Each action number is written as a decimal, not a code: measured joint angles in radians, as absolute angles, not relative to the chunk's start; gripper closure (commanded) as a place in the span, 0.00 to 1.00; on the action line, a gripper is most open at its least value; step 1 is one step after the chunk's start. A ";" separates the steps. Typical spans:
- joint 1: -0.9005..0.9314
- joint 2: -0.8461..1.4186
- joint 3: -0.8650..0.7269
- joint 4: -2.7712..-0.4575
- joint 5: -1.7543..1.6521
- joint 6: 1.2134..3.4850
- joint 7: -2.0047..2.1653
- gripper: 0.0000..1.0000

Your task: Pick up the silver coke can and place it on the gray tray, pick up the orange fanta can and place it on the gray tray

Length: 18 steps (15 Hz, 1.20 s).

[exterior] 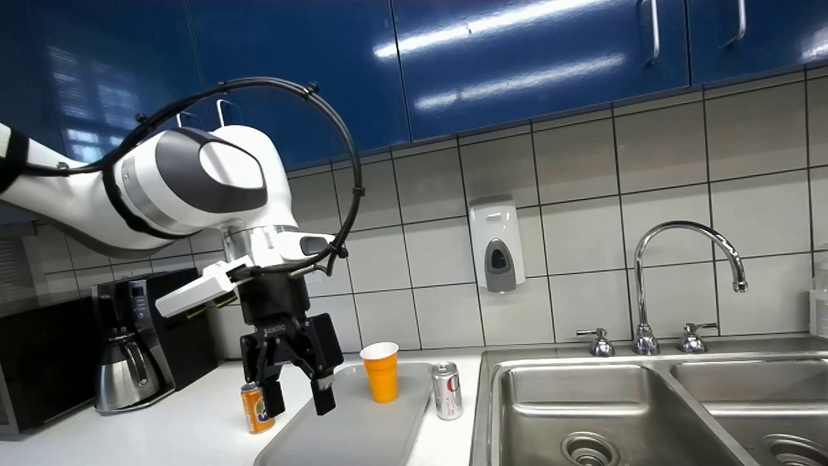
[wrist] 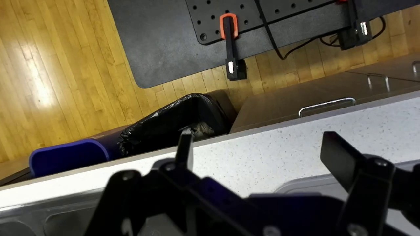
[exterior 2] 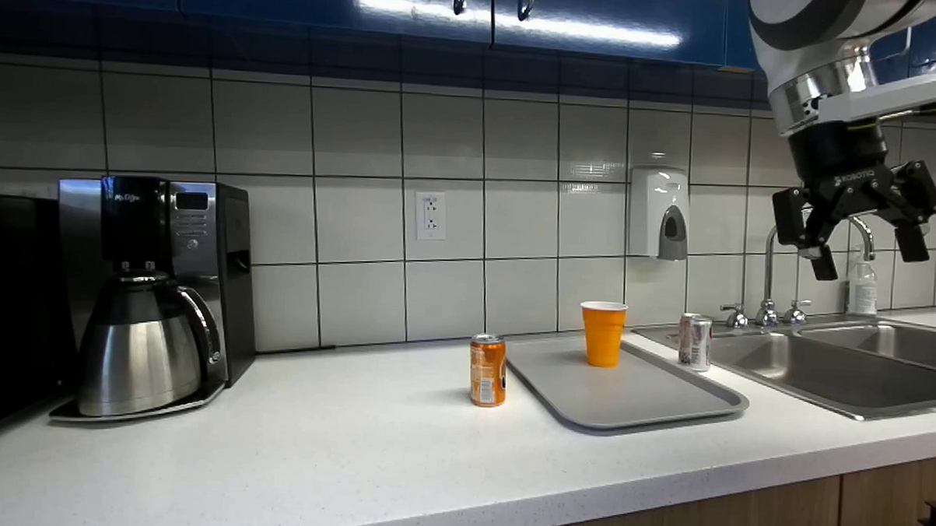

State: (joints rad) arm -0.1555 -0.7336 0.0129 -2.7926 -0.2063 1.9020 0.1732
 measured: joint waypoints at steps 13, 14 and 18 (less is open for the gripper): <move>-0.153 -0.472 0.005 -2.750 -0.243 2.155 0.172 0.00; -0.155 -0.449 0.003 -2.740 -0.251 2.177 0.172 0.00; -0.156 -0.358 -0.006 -2.679 -0.274 2.246 0.172 0.00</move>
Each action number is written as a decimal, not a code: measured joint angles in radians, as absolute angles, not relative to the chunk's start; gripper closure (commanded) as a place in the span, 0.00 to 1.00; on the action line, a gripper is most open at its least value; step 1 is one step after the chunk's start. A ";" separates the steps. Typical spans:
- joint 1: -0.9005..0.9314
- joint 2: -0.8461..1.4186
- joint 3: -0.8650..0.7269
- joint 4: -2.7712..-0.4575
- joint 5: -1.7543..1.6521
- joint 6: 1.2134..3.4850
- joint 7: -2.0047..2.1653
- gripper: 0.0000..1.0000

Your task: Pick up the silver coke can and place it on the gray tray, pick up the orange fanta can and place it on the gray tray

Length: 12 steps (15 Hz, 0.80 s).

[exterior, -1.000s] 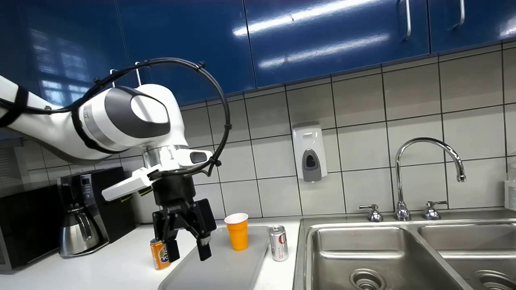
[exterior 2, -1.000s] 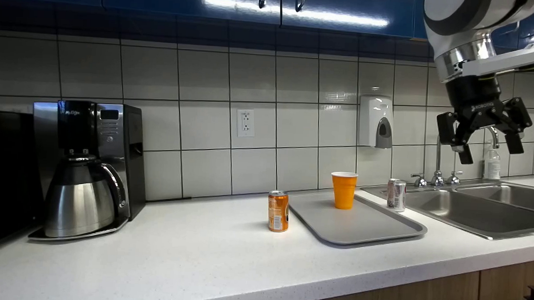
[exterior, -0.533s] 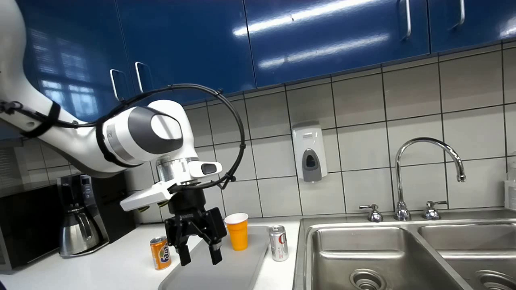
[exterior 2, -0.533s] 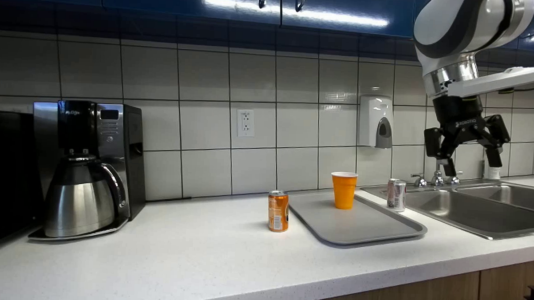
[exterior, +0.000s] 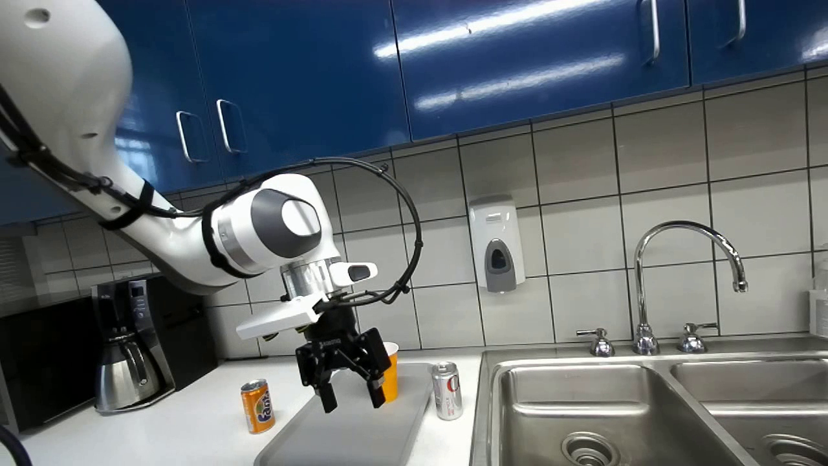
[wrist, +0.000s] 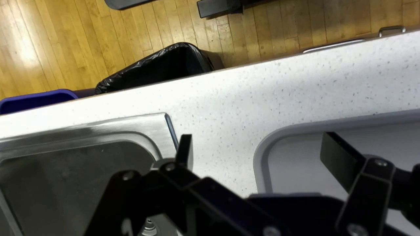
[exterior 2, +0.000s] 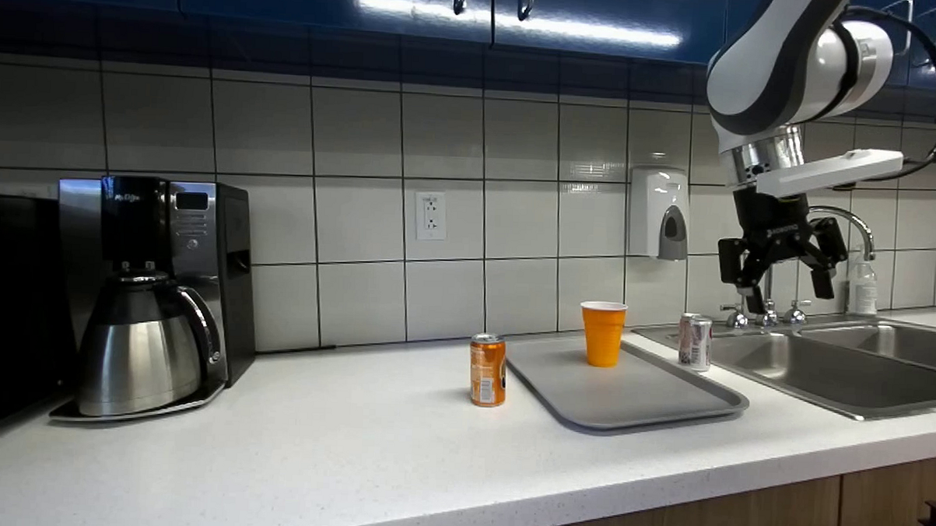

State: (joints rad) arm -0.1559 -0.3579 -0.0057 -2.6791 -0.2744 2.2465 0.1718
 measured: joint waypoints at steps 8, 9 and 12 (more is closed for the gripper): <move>-0.151 -0.147 -0.038 -2.452 -0.274 2.265 0.125 0.00; -0.149 -0.119 -0.039 -2.421 -0.274 2.263 0.120 0.00; -0.140 -0.031 -0.041 -2.324 -0.272 2.254 0.097 0.00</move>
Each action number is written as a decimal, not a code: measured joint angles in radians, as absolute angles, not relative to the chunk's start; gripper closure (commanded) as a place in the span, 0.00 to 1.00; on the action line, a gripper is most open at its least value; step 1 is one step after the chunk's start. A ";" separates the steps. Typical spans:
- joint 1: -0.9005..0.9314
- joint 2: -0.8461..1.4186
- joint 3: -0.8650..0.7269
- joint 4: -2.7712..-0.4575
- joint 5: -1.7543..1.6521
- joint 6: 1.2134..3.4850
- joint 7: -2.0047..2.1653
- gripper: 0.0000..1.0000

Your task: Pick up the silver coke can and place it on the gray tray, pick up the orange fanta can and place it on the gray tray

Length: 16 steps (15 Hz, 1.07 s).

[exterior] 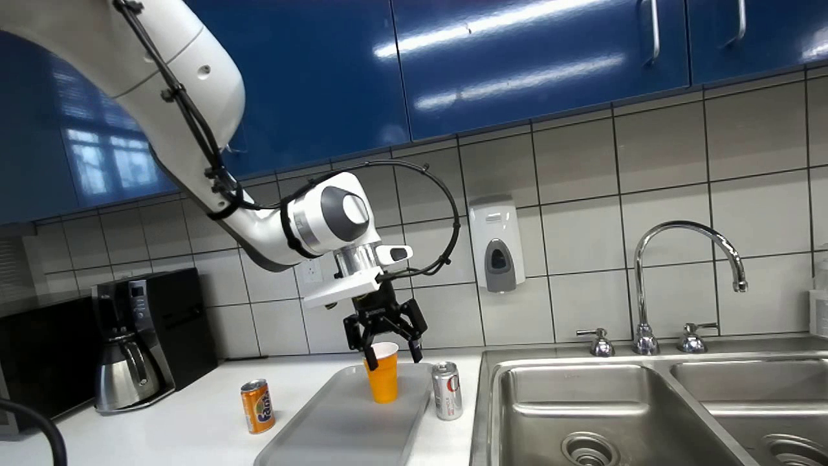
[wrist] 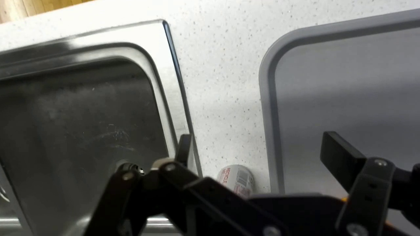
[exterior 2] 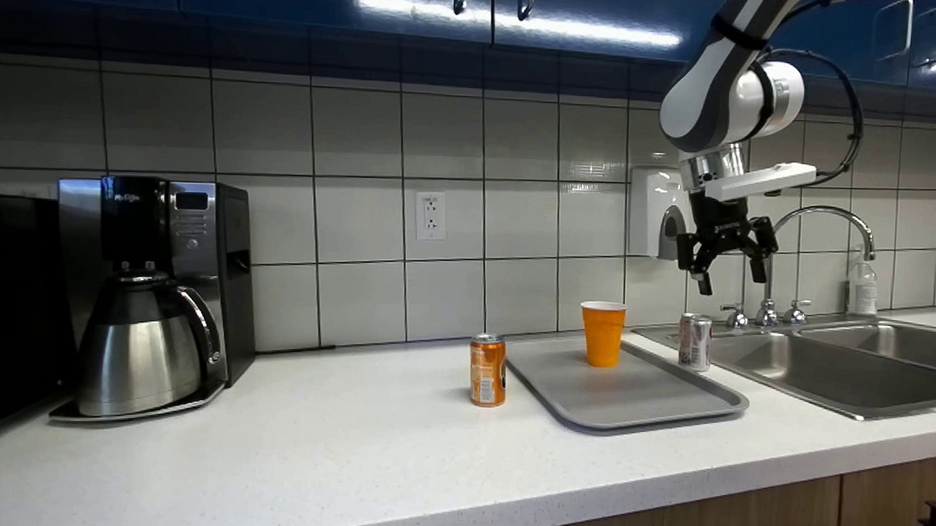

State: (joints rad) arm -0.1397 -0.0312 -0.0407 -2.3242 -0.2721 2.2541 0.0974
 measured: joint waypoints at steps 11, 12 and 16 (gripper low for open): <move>-0.139 0.213 -0.108 -1.968 -0.221 2.117 -0.100 0.00; -0.143 0.235 -0.115 -1.939 -0.216 2.106 -0.115 0.00; -0.154 0.336 -0.127 -1.830 -0.195 2.080 -0.159 0.00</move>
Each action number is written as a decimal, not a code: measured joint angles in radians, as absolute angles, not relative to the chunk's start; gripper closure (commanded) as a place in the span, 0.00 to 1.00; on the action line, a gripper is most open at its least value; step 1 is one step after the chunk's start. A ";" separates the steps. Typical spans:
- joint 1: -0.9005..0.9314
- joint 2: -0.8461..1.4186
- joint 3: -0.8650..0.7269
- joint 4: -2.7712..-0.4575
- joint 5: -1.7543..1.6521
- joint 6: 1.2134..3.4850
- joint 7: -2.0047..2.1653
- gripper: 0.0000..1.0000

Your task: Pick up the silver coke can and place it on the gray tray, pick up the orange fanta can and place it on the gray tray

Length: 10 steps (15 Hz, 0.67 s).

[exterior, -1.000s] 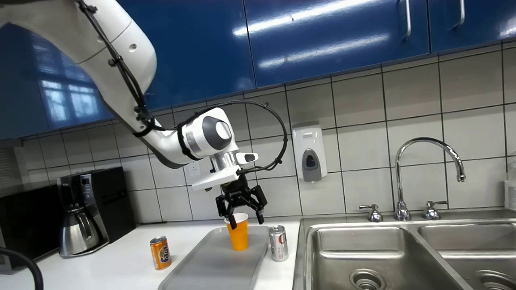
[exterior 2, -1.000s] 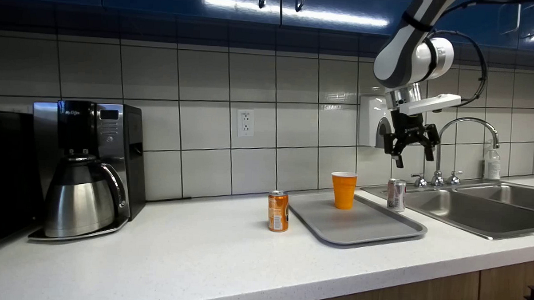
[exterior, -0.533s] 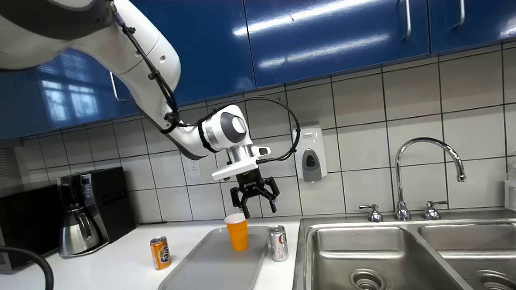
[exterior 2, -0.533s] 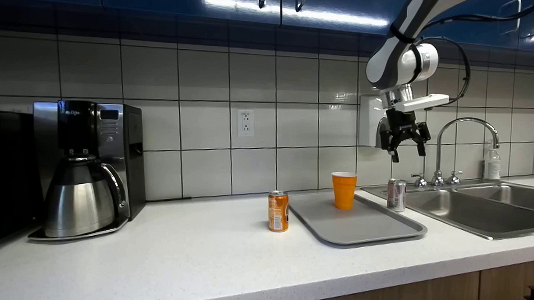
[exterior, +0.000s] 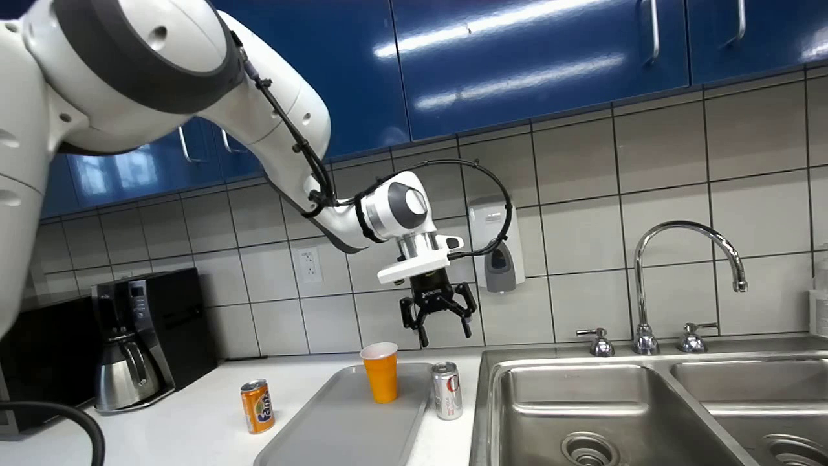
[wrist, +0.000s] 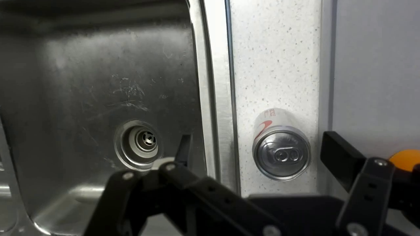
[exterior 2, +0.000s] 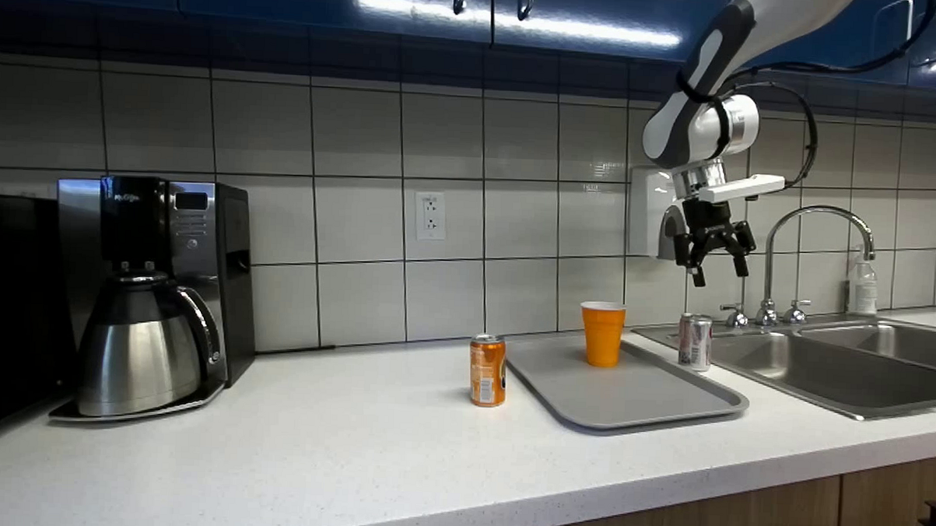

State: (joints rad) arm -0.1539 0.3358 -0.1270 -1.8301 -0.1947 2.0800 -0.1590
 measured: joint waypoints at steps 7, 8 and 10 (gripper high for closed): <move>-0.160 0.489 -0.126 -1.676 -0.158 2.045 -0.222 0.00; -0.160 0.497 -0.124 -1.667 -0.152 2.038 -0.234 0.00; -0.160 0.503 -0.117 -1.663 -0.142 2.033 -0.255 0.00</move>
State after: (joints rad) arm -0.1598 0.5034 -0.1167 -1.6632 -0.1416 2.0330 -0.2548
